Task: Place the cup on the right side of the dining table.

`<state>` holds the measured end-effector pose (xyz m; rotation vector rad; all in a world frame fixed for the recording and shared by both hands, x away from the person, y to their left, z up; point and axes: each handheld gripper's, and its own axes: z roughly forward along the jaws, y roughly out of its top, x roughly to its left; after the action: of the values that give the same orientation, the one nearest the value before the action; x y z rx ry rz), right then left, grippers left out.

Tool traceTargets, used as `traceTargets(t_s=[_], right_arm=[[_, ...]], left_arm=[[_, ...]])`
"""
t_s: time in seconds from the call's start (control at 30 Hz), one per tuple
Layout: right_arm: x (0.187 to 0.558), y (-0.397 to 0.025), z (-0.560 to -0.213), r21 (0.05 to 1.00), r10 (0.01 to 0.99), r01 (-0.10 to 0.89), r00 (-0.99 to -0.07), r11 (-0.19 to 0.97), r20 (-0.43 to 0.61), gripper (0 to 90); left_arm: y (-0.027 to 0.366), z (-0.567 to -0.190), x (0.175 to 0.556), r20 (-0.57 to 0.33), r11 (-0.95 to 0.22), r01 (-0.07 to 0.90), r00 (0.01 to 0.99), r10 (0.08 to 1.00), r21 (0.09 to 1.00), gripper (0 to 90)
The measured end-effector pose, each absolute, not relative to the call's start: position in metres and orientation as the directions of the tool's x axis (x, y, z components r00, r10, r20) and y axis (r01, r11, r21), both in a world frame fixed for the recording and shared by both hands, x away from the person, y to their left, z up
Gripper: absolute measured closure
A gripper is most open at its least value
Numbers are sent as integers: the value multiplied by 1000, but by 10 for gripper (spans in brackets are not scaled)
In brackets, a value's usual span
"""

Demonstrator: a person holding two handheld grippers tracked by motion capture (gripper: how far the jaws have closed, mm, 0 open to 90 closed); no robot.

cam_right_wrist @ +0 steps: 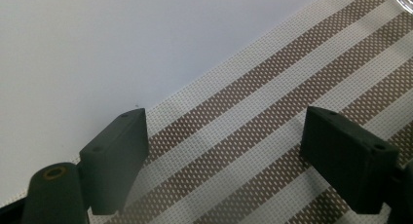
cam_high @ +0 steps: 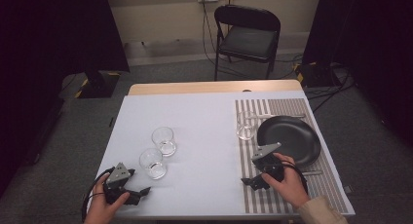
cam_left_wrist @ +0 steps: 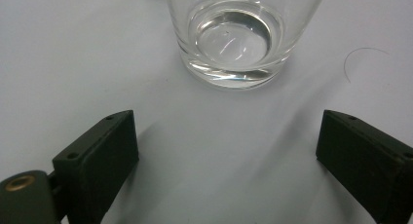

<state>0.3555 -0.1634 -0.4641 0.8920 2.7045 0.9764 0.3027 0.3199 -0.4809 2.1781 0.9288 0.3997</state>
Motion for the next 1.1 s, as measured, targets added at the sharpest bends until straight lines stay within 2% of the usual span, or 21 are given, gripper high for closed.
traceTargets(t_s=[0.43,1.1], right_arm=[[346,-165,-471,664,561,424,-828,616,9,156],[343,-169,-475,701,562,404,-827,587,6,154]], left_arm=[[320,-481,303,1,-478,498,692,722,724,75],[320,-481,303,-5,-472,501,689,725,725,75]])
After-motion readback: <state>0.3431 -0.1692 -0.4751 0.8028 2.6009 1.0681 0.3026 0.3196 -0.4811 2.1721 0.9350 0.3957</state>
